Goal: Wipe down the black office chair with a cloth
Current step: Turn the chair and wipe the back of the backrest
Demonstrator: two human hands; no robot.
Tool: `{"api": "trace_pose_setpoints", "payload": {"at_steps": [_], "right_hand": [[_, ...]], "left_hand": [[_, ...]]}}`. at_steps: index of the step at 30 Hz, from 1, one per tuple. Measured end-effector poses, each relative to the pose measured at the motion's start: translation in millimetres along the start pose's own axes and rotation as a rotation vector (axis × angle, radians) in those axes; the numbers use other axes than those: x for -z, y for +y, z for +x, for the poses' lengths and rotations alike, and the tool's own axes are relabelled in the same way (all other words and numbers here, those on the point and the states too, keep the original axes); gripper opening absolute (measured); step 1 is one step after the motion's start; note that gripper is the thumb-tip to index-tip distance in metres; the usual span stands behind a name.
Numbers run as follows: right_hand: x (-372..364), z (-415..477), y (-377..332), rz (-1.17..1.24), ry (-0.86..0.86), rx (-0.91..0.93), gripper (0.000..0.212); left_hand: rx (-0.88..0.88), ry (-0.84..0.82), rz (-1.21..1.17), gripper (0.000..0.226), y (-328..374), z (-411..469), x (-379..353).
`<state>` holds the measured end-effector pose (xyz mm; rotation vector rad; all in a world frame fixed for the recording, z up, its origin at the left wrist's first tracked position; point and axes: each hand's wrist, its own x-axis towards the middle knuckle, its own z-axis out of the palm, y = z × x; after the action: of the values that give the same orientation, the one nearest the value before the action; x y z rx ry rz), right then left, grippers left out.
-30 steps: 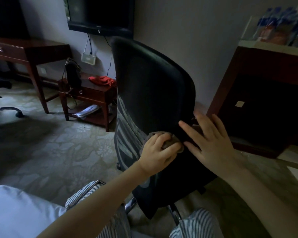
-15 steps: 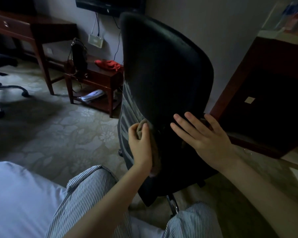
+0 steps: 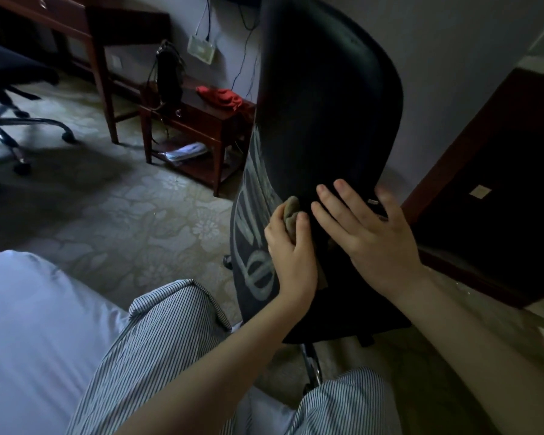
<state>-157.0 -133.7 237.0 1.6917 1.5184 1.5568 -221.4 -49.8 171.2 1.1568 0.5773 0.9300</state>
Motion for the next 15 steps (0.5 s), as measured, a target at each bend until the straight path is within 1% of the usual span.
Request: {"api": "trace_pose_setpoints", "payload": {"at_steps": [2, 3, 5, 7, 9, 10, 13, 15], "right_hand": [[-1.0, 5.3, -0.5, 0.01, -0.006, 0.02, 0.04], [-1.3, 6.8, 0.5, 0.012, -0.007, 0.038, 0.042], [-1.0, 7.2, 5.3, 0.015, -0.008, 0.07, 0.048], [0.5, 6.6, 13.7, 0.042, -0.015, 0.096, 0.058], [2.3, 7.2, 19.7, 0.075, -0.029, 0.11, 0.065], [2.9, 7.4, 20.4, 0.085, -0.039, 0.113, 0.064], [2.5, 8.2, 16.4, 0.082, -0.027, 0.108, 0.05], [2.4, 9.4, 13.3, 0.092, -0.002, 0.107, 0.038]], "left_hand": [[-0.013, -0.019, -0.043, 0.035, 9.9, 2.4, 3.1], [-0.052, -0.016, -0.065, 0.033, 16.1, 2.5, 4.8], [-0.162, -0.005, -0.111, 0.024, 32.2, 0.5, 7.4], [-0.277, 0.023, -0.125, 0.022, 43.1, 1.7, 8.6], [-0.28, 0.03, -0.092, 0.014, 42.4, 6.7, 5.7], [-0.251, 0.025, -0.077, 0.012, 38.7, 7.8, 3.4], [-0.23, 0.045, -0.03, 0.023, 22.4, 5.2, -1.7], [-0.225, 0.07, -0.028, 0.02, 17.0, 2.4, -2.9]]}}
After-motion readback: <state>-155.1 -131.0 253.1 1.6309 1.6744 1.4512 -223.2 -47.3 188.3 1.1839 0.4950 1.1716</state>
